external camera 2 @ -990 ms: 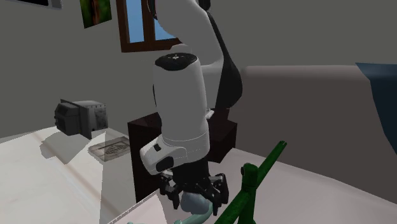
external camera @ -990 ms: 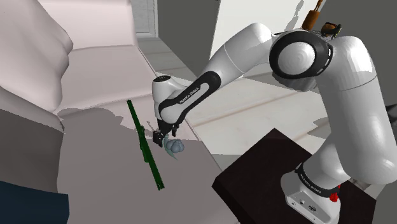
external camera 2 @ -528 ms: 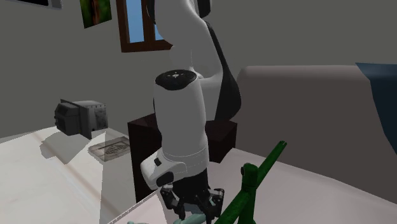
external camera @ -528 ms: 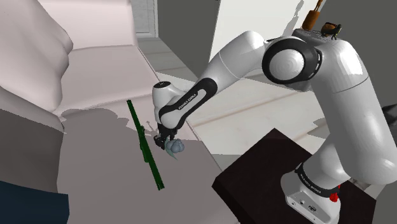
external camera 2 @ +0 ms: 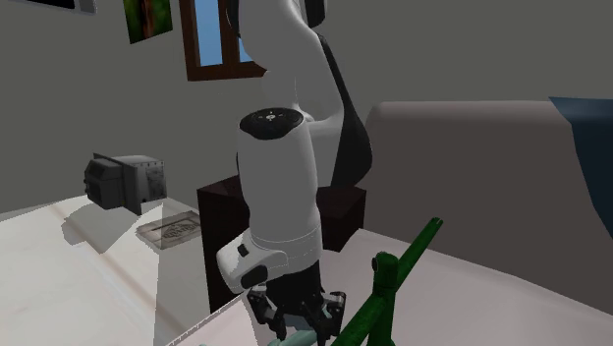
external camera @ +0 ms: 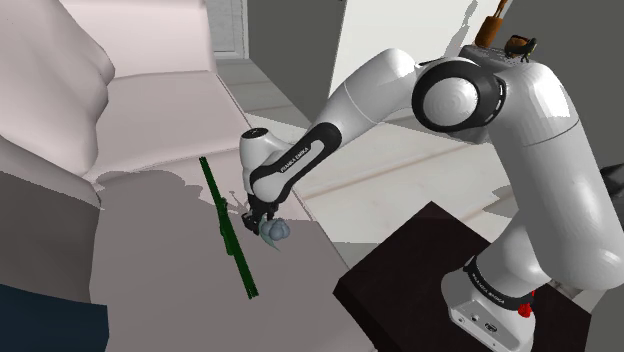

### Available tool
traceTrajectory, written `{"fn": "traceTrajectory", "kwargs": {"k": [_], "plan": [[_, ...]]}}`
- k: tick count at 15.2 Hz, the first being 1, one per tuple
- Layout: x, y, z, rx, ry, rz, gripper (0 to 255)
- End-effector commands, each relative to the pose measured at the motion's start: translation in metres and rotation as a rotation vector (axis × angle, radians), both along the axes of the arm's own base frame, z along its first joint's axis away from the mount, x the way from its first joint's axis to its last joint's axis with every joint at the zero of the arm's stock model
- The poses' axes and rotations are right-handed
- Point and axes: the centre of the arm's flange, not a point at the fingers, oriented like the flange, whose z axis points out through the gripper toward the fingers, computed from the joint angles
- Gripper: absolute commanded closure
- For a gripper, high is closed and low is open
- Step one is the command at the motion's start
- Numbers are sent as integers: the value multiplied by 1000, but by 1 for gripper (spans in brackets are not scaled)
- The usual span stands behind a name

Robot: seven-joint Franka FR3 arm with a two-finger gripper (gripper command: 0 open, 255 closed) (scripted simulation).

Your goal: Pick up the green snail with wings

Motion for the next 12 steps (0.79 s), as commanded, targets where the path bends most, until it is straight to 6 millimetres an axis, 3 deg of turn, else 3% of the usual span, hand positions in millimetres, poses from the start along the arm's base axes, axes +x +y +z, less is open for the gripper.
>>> {"fn": "traceTrajectory", "kwargs": {"k": [1, 12], "plan": [[0, 1, 0, 0, 1, 1, 255], [0, 1, 58, 0, 1, 1, 255]]}}
